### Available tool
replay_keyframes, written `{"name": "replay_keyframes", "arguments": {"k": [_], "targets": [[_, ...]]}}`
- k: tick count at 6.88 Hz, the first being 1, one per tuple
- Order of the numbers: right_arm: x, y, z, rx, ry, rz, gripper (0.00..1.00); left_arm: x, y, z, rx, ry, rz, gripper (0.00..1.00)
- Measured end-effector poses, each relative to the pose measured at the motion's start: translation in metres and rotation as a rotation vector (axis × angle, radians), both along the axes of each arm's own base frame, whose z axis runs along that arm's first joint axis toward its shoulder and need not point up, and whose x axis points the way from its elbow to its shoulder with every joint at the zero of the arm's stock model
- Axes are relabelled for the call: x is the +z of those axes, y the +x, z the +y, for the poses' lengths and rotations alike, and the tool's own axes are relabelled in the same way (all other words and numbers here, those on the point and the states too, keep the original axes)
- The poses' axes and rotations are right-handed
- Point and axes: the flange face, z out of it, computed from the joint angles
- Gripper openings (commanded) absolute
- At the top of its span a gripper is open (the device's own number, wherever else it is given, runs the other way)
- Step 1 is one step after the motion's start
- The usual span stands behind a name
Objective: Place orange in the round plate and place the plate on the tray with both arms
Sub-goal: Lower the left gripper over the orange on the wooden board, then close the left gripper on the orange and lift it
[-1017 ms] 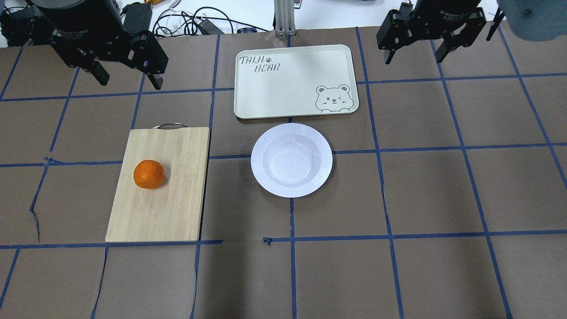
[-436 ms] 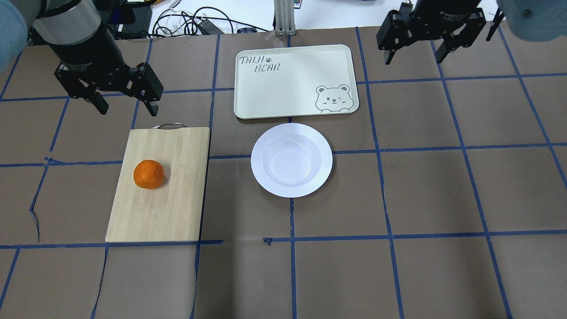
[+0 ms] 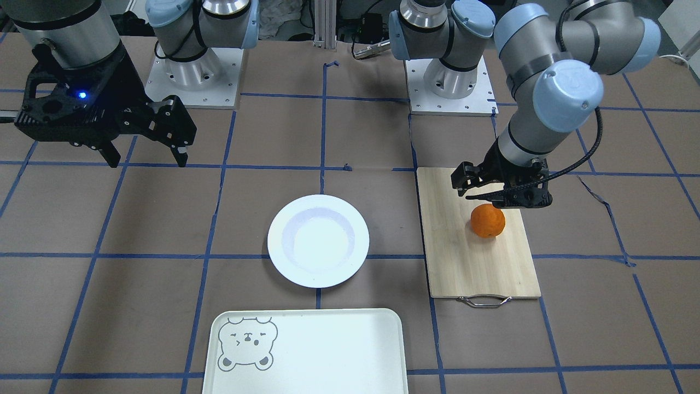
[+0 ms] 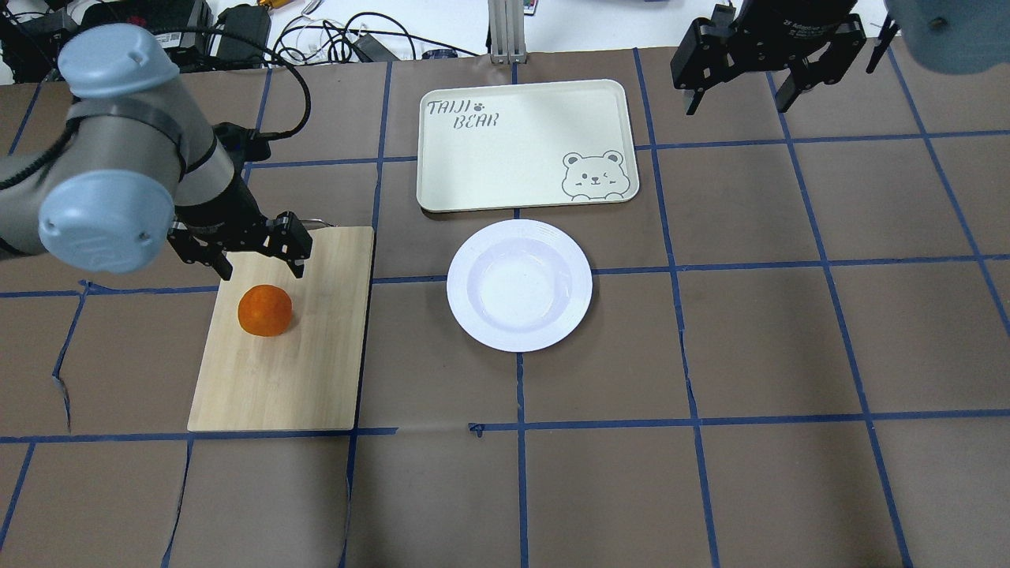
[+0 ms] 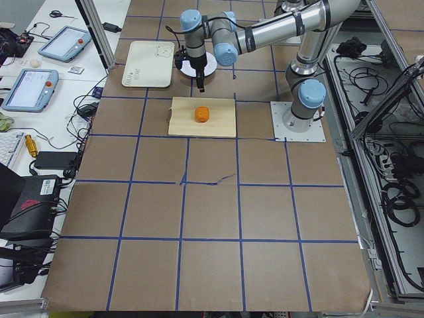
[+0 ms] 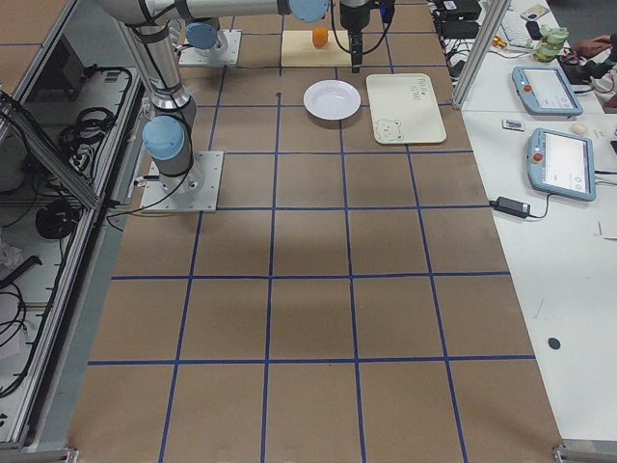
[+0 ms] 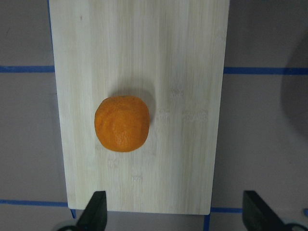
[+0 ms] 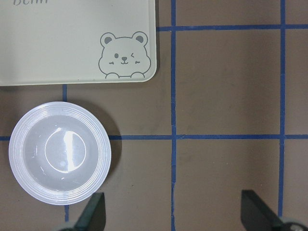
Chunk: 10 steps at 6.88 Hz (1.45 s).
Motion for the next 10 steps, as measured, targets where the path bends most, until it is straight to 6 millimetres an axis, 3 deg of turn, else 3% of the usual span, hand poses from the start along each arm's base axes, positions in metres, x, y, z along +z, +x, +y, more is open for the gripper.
{"name": "replay_keyframes", "arguments": {"k": [2,4,5,6,8,10], "targets": [[-0.002,0.000,0.004,0.001,0.029,0.000,1.00,-0.058,0.030,0.007,0.042,0.025,0.005,0.96],[-0.001,0.000,0.006,0.001,0.033,0.000,1.00,-0.086,0.044,0.003,0.047,0.048,-0.017,0.65],[-0.001,0.000,0.006,0.001,0.034,0.000,1.00,-0.092,0.046,0.001,0.036,0.051,-0.030,0.38],[-0.001,0.000,0.006,0.001,0.034,0.000,1.00,-0.095,0.048,-0.001,0.027,0.050,-0.034,0.03],[-0.001,0.000,0.007,0.001,0.035,0.000,1.00,-0.093,0.045,-0.008,0.026,0.025,-0.024,0.00],[-0.001,0.000,0.007,0.002,0.035,0.000,1.00,-0.064,0.011,-0.031,0.007,-0.046,0.047,0.00]]}}
